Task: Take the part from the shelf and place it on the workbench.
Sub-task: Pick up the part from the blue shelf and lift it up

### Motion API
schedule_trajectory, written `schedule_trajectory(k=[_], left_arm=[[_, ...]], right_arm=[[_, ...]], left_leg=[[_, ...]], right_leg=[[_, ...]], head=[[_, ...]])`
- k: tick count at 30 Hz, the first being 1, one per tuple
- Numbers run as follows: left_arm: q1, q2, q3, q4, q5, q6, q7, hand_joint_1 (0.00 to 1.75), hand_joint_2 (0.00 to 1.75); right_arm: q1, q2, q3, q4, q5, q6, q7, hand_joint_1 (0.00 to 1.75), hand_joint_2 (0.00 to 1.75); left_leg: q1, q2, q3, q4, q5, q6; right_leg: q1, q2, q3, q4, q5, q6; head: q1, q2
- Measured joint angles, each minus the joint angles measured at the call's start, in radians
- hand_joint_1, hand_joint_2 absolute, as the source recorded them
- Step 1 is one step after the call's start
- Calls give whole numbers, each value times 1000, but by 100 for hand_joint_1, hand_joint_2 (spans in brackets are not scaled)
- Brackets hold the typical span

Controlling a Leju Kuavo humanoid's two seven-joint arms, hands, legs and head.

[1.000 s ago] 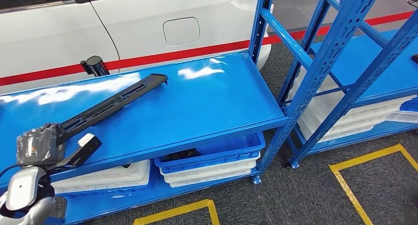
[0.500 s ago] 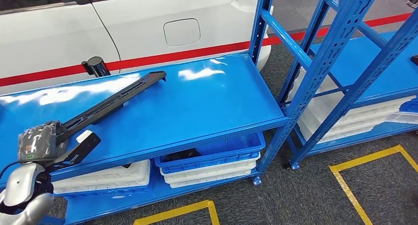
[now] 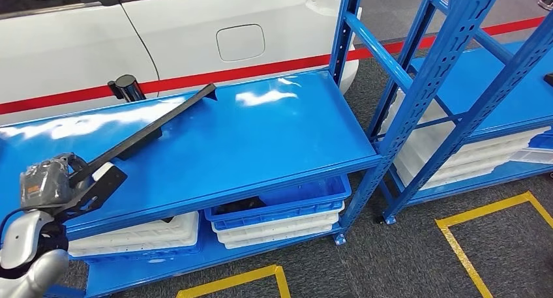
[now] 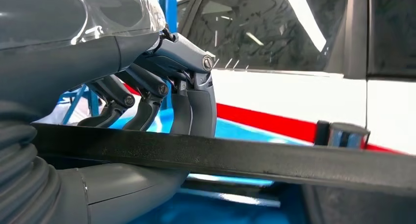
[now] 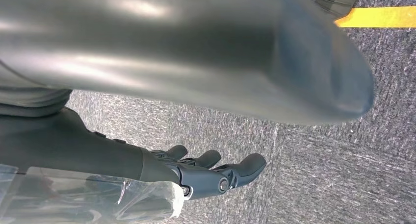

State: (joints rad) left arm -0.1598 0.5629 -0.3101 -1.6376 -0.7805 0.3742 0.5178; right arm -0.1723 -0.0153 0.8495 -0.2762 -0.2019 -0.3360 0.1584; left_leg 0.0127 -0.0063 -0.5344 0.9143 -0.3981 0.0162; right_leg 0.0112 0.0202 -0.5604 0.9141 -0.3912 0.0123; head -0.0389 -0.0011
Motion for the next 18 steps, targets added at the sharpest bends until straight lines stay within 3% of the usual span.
schedule_trajectory(k=[18], left_arm=[[0, -27, 7, -134, 177, 113, -102, 175, 175]], right_arm=[[0, 0, 0, 0, -4, -4, -15, 0, 0]], left_leg=[[0, 0, -3, 0, 0, 0]], right_leg=[[0, 0, -3, 0, 0, 0]], head=[[0, 0]])
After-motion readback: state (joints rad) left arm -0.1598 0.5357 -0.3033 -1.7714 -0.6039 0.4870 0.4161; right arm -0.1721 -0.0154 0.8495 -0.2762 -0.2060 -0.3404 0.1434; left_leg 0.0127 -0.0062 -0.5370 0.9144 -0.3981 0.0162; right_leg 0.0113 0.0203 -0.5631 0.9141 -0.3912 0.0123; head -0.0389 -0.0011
